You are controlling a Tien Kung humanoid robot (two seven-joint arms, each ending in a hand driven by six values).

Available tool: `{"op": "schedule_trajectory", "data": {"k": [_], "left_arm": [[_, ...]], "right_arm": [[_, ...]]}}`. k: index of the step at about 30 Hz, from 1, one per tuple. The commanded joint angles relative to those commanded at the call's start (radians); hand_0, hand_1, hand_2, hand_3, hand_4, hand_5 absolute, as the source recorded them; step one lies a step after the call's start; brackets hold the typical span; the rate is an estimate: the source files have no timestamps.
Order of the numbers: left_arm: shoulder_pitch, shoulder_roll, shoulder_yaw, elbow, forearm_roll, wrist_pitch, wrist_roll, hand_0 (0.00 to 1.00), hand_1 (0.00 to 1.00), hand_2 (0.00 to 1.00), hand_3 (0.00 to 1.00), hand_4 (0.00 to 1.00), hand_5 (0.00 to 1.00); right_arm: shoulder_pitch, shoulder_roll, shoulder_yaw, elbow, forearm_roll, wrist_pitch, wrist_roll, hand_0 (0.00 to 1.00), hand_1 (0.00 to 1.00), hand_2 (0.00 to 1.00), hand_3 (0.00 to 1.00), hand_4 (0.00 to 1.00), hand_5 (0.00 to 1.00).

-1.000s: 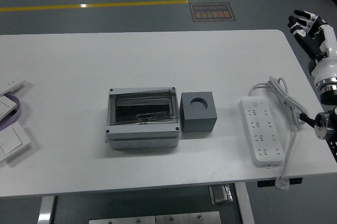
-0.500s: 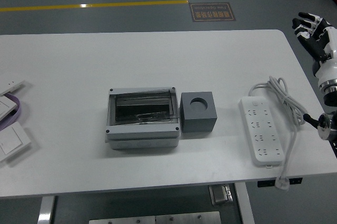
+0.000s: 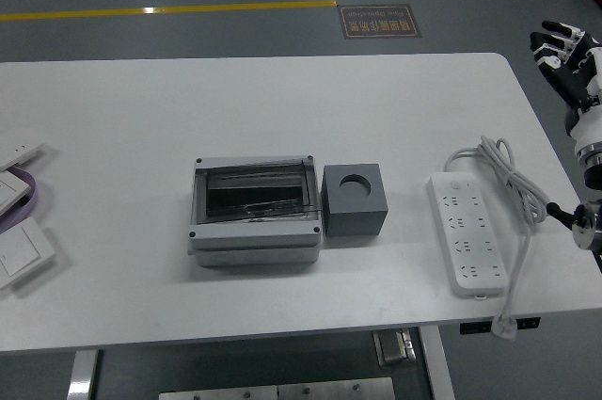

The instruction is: Pick up the cylinder from the cube,place it in the box,flap close box

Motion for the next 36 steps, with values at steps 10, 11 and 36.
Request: {"op": "schedule_trajectory", "data": {"k": [10,11,36], "left_arm": [[-0.003,-0.002,0.001,-0.001,0.0,-0.005,0.002,0.607,0.551,0.577,0.63,0.733,0.221],[-0.003,-0.002,0.001,-0.001,-0.001,-0.005,0.002,0.607,0.551,0.577,0.63,0.733,0.221],[-0.006,0.008,0.01,-0.003,-0.001,-0.007,0.003,0.608,0.561,0.582,0.633,0.74,0.227]], "right_arm": [[0.007,-0.003,-0.02,-0.01,0.022,0.018,0.022,0.77,0.696,0.71,0.74,0.796,0.316],[0.007,-0.003,-0.023,-0.01,0.023,0.019,0.024,0.77,0.696,0.71,0.74,0.796,0.316],[0.023,-0.009,-0.063,-0.019,0.031,0.008,0.056,0.766,0.727,0.739,0.757,0.656,0.002]]}}
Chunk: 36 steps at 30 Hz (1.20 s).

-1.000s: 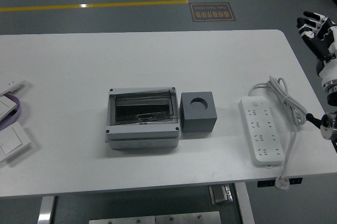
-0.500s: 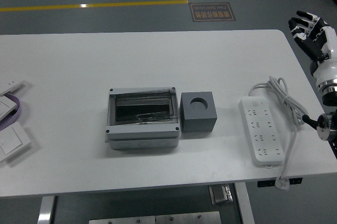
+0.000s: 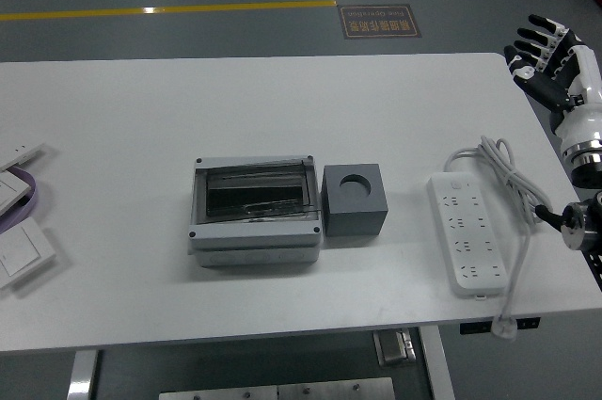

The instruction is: Pick up the cylinder from the cube,place it in the box,flap close box

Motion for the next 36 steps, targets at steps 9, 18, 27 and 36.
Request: {"op": "schedule_trajectory", "data": {"k": [9,18,27,36], "left_arm": [[0.005,-0.004,-0.004,-0.002,0.004,0.001,0.003,0.609,0.562,0.583,0.634,0.74,0.228],[0.006,-0.003,-0.006,-0.001,0.005,-0.001,0.004,0.609,0.563,0.583,0.634,0.74,0.229],[0.005,0.004,0.0,0.0,0.006,-0.003,0.004,0.609,0.563,0.583,0.634,0.741,0.23],[0.007,-0.001,-0.005,0.0,0.012,-0.004,0.004,0.609,0.563,0.584,0.634,0.742,0.23]], "right_arm": [[-0.009,-0.001,0.01,-0.003,0.003,-0.01,0.003,0.745,0.719,0.71,0.743,0.665,0.002],[-0.011,0.007,0.012,-0.012,0.01,-0.012,0.006,0.686,0.682,0.673,0.726,0.674,0.002],[-0.004,0.015,0.0,-0.018,0.01,-0.009,0.011,0.688,0.683,0.676,0.725,0.684,0.004],[0.001,0.023,-0.025,-0.022,0.037,-0.023,0.04,0.688,0.682,0.668,0.716,0.687,0.013]]}}
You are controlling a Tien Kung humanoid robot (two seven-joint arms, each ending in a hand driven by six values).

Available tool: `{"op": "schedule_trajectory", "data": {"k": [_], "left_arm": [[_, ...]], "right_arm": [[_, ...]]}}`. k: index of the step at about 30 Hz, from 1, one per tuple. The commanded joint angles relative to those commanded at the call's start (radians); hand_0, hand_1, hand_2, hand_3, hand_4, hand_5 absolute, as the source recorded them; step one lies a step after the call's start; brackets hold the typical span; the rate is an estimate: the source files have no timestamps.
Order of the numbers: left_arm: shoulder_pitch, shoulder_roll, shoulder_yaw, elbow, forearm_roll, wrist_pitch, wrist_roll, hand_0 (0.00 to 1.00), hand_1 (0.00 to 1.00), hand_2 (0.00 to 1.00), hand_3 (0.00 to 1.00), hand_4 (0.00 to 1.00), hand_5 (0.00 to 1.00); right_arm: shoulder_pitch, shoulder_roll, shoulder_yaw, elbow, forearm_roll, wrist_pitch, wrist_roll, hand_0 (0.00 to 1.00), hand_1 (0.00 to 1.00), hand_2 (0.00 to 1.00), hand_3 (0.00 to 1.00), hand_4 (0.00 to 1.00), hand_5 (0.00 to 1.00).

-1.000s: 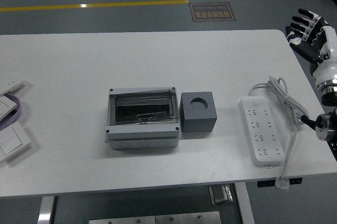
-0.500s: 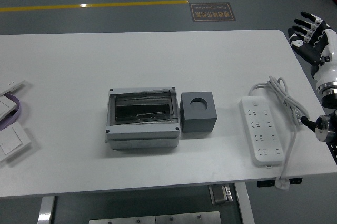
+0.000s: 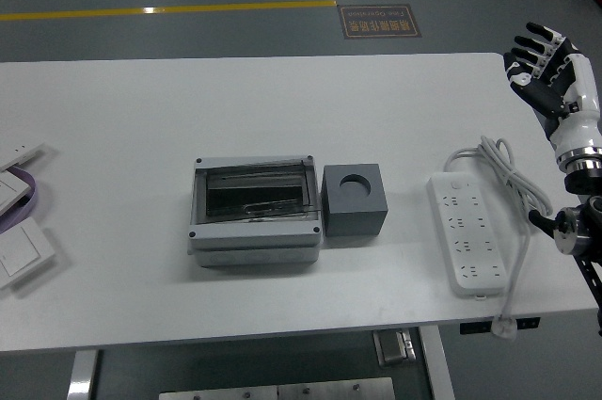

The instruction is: Pick up the cylinder from the cube,place it in the box,flap close box

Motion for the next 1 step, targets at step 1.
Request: {"op": "schedule_trajectory", "data": {"k": [1], "left_arm": [[0.0,0.0,-0.002,0.0,0.001,0.0,-0.001,0.609,0.563,0.584,0.634,0.742,0.23]], "right_arm": [[0.001,0.001,-0.003,-0.001,0.006,-0.004,0.005,0.688,0.682,0.668,0.716,0.687,0.013]]}}
